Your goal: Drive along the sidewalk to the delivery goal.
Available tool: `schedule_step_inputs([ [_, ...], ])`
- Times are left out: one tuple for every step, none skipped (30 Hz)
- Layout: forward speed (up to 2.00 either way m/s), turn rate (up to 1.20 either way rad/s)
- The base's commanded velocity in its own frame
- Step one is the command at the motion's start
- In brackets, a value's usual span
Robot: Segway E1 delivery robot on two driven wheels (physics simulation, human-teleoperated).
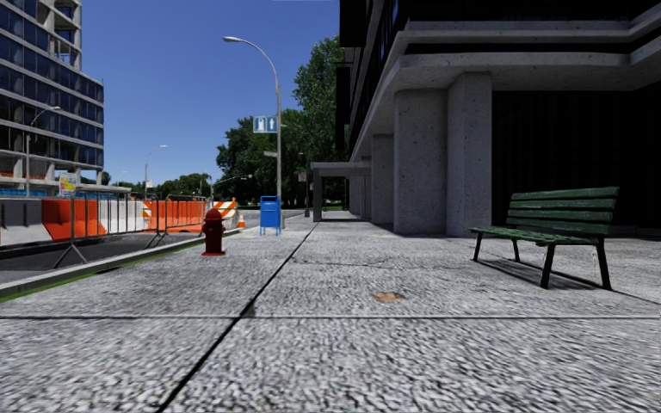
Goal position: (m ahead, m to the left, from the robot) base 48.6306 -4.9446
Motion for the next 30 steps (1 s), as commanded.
schedule_step_inputs([
  [2.00, 0.00],
  [2.00, 0.00],
  [2.00, 0.00],
  [2.00, 0.00],
  [2.00, 0.00],
  [2.00, 0.00],
  [2.00, 0.00],
  [2.00, 0.00],
  [2.00, 0.00],
  [2.00, 0.00],
  [2.00, 0.00],
  [2.00, 0.00],
  [2.00, 0.00],
  [2.00, 0.00],
  [2.00, 0.00],
  [2.00, 0.00],
  [2.00, 0.00],
  [2.00, 0.00],
  [2.00, 0.00],
  [2.00, 0.00],
  [2.00, 0.00],
  [2.00, 0.00],
  [2.00, 0.00],
  [2.00, 0.00],
  [2.00, 0.00],
  [2.00, 0.00],
  [2.00, 0.00],
  [2.00, 0.00],
  [2.00, 0.00],
  [2.00, 0.00],
])
